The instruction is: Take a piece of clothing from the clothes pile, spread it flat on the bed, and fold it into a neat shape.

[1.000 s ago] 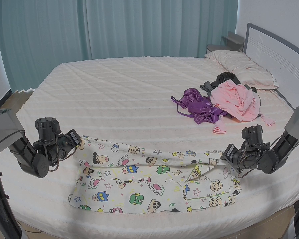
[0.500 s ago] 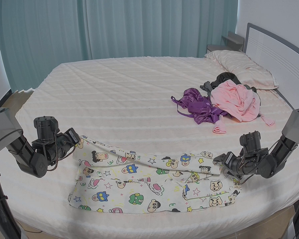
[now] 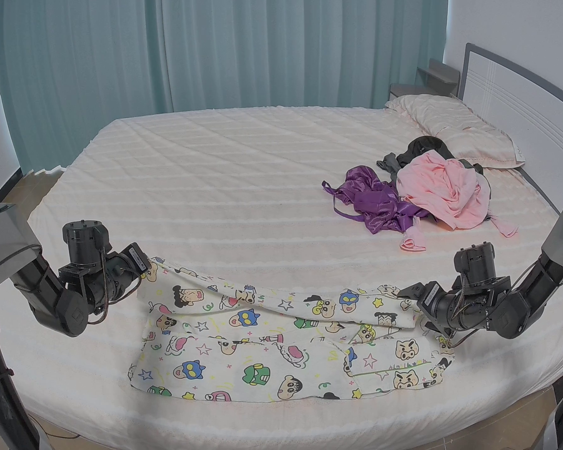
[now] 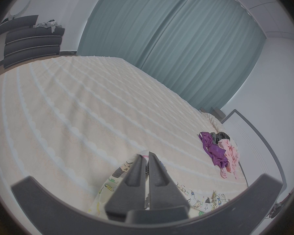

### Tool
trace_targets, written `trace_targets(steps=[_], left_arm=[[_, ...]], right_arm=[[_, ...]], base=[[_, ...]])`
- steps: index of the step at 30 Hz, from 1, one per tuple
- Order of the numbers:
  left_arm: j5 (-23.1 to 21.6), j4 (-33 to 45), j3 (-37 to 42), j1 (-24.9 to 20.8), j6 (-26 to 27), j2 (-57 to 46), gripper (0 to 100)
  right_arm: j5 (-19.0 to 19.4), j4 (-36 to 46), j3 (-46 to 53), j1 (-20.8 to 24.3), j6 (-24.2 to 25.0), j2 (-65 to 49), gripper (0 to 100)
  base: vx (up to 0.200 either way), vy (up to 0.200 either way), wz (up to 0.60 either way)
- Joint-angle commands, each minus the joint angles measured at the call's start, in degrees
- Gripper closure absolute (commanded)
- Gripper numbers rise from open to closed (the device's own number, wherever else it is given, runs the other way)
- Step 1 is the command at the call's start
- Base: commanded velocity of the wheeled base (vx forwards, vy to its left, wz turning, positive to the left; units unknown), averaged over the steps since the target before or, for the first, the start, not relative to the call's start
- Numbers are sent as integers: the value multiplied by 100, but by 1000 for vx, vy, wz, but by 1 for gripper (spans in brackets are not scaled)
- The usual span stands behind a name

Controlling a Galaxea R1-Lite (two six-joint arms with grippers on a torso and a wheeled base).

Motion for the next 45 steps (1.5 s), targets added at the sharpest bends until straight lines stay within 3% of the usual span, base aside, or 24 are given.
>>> trace_targets(steps=[1,27,28,45], left_arm=[[1,-4,-1,0,-1,-24,100],[19,-4,78,-43,8,-86,100],[19,-13,87,-43,8,-77,100],[28,83,-89,-43,87,-68,100]], right_arm=[[26,-13,30,201,11,81,0],[26,-224,-419,245,2,512,0],[17,-224,-436,236,11,556,100],[17,-242,-454,-116,20,90,100]], base=[[0,0,0],[0,0,0],[0,0,0],[0,0,0]])
